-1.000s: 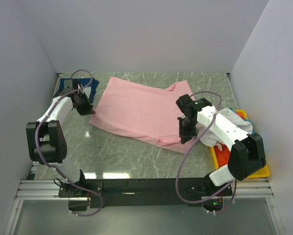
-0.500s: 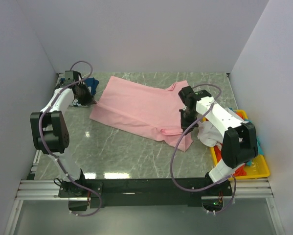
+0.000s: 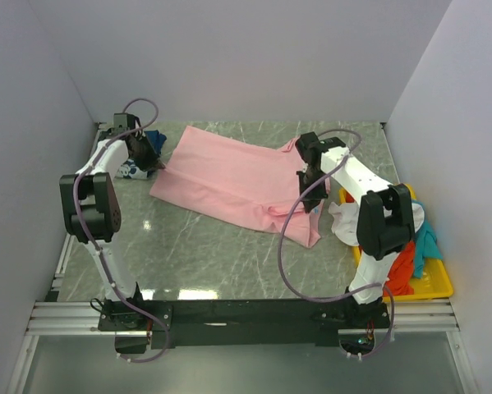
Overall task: Fold and stack the t-shirts
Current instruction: Fold the tshirt
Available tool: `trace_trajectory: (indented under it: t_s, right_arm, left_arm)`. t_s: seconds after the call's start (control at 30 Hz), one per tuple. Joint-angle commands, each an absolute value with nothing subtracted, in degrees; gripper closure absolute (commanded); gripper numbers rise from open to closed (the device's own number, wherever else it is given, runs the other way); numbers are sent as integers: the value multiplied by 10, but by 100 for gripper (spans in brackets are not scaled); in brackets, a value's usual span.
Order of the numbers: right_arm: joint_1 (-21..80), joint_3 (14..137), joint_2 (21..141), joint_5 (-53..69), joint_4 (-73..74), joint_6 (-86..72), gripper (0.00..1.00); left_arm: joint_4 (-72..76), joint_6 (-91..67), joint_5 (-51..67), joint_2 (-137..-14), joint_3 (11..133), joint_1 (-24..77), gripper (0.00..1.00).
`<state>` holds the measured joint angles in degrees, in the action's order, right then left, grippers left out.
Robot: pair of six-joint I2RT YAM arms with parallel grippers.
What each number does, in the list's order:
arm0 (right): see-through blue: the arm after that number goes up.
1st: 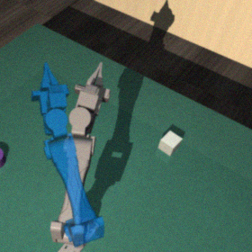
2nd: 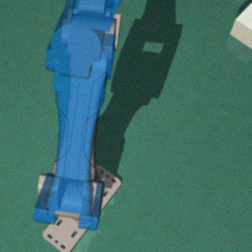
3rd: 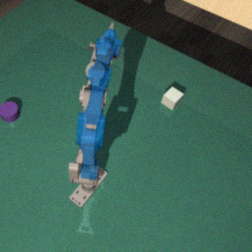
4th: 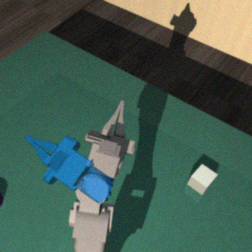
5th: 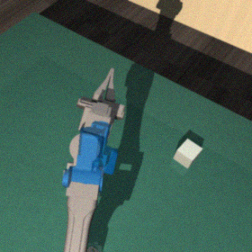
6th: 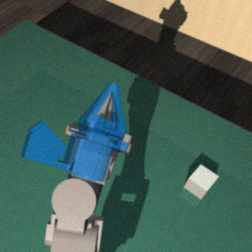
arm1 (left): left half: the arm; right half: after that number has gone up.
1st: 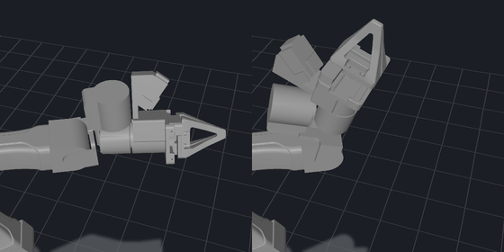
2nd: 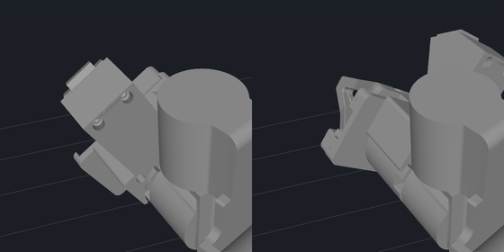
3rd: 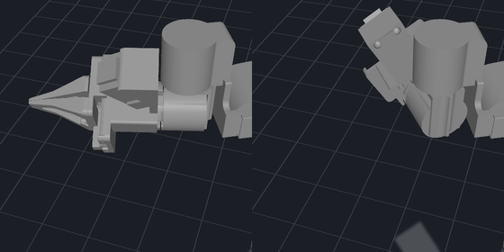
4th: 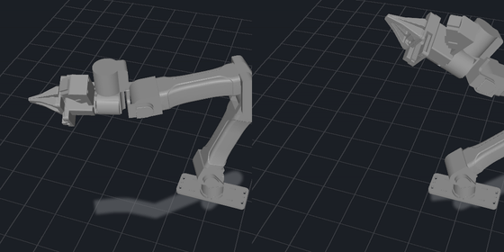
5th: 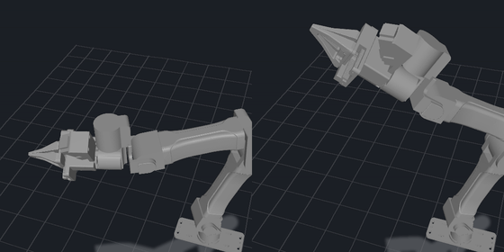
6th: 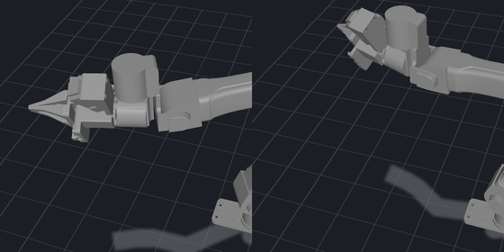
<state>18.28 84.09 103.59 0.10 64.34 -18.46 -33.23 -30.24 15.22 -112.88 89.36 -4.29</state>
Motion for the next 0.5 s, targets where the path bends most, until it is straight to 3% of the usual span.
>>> trace_trajectory:
  t_s: [0.0,0.03,0.07,0.13,0.17,0.2,0.27,0.3,0.33,0.47]
  right_arm:
    - [176,884,1063,-11,643,-164,100]
    - [175,890,1070,-10,643,-163,100]
    - [175,896,1081,-9,643,-160,100]
    - [171,914,1094,-8,642,-158,100]
    - [170,927,1108,-2,642,-155,100]
    - [168,935,1115,-2,643,-154,100]
    - [164,951,1134,-2,646,-154,86]
    - [163,963,1136,6,644,-154,76]
    - [160,970,1140,12,644,-156,57]
    - [156,982,1127,14,647,-169,42]
  left_arm:
    - [-326,-298,161,-1144,935,-42,99]
    - [-327,-297,164,-1148,939,-43,96]
    - [-326,-297,165,-1153,943,-41,80]
    - [-322,-299,168,-1158,947,-41,66]
    - [-321,-299,168,-1158,951,-42,50]
    - [-320,-299,168,-1158,954,-39,44]
    - [-317,-297,170,-1155,958,-33,34]
    - [-316,-297,170,-1151,957,-26,33]
    - [-316,-295,169,-1149,957,-22,31]
    - [-308,-296,175,-1128,932,-4,29]
